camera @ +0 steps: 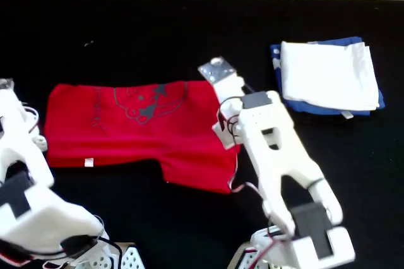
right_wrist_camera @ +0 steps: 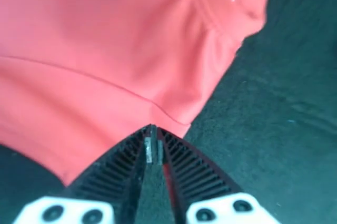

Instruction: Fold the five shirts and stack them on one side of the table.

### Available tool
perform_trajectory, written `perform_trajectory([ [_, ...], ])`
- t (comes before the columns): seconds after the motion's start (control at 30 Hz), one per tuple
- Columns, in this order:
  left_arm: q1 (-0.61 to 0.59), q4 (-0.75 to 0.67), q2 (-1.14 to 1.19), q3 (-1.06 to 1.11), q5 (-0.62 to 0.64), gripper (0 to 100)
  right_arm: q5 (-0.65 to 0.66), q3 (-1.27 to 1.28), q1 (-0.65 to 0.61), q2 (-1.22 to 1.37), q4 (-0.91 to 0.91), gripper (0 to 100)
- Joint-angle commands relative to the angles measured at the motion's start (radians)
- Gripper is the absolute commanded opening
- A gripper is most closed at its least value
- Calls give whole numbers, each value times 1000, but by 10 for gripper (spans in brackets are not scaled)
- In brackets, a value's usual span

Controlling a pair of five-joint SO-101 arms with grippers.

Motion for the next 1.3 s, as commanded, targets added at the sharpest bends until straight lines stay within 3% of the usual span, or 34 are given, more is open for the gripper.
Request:
perform_trajectory([
  [0.0,25,61,-183,-22,8,9,6,-30,-64,-159,47,7],
  [0.17,108,-49,-220,107,29,8,8,90,-193,-153,59,24],
  [0.27,143,-199,-162,182,110,8,8,122,-249,-85,59,108],
  [0.4,150,-298,-31,177,169,8,8,124,-312,-18,79,185],
  [0.63,143,-315,157,136,181,8,97,131,-437,7,108,187],
  [0.87,142,-318,182,130,348,9,98,133,-433,10,99,238],
  [1.07,140,-336,182,137,391,9,100,134,-435,15,99,262],
  [1.27,140,-336,182,137,396,9,100,94,-433,205,101,245],
])
